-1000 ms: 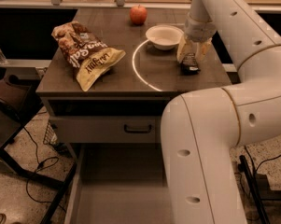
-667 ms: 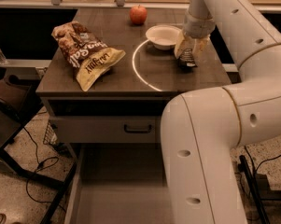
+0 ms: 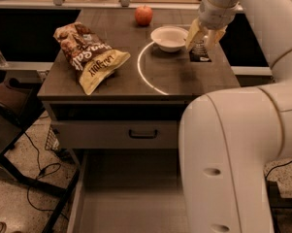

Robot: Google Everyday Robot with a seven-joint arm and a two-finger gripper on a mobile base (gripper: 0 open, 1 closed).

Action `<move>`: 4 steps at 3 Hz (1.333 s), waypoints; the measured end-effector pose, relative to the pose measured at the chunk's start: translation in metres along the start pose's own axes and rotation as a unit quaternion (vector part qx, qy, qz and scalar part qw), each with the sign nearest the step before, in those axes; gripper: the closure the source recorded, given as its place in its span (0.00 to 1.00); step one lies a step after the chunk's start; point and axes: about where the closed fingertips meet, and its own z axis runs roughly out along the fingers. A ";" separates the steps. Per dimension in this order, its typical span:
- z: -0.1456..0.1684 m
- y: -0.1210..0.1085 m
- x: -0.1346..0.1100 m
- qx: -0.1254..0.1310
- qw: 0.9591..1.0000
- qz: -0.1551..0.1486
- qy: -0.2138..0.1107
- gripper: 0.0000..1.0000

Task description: Place rxbar chocolate into middle drawer

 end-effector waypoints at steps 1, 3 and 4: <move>-0.035 -0.003 0.021 -0.013 0.999 -0.031 -0.025 1.00; -0.078 0.003 0.115 -0.054 0.990 -0.119 -0.046 1.00; -0.068 -0.009 0.153 -0.061 0.981 -0.172 -0.060 1.00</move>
Offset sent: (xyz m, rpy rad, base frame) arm -0.1659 -0.0060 0.0403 0.0413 -0.0814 0.2385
